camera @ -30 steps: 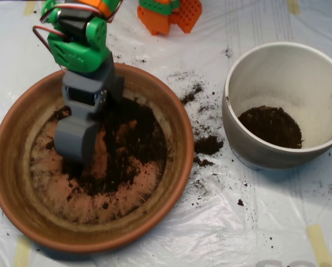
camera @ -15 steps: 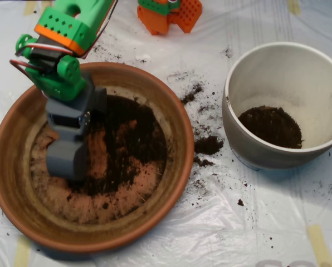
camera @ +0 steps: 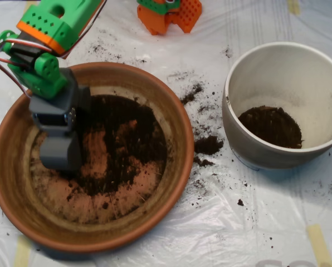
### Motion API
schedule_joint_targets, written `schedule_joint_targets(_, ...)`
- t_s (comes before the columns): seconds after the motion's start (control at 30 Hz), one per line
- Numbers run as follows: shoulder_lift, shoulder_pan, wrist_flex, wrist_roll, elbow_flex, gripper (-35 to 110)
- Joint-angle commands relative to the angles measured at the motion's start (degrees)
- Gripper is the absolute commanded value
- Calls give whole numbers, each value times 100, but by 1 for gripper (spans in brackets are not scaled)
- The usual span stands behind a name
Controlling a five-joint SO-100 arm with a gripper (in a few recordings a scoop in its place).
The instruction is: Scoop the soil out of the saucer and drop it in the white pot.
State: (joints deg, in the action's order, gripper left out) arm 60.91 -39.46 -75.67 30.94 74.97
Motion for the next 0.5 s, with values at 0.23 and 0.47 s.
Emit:
schedule_joint_targets(0.23, 1714, -229, 1784, 185, 2303, 27)
schedule_joint_targets(0.47, 2065, -79, 2259, -211, 2909, 23)
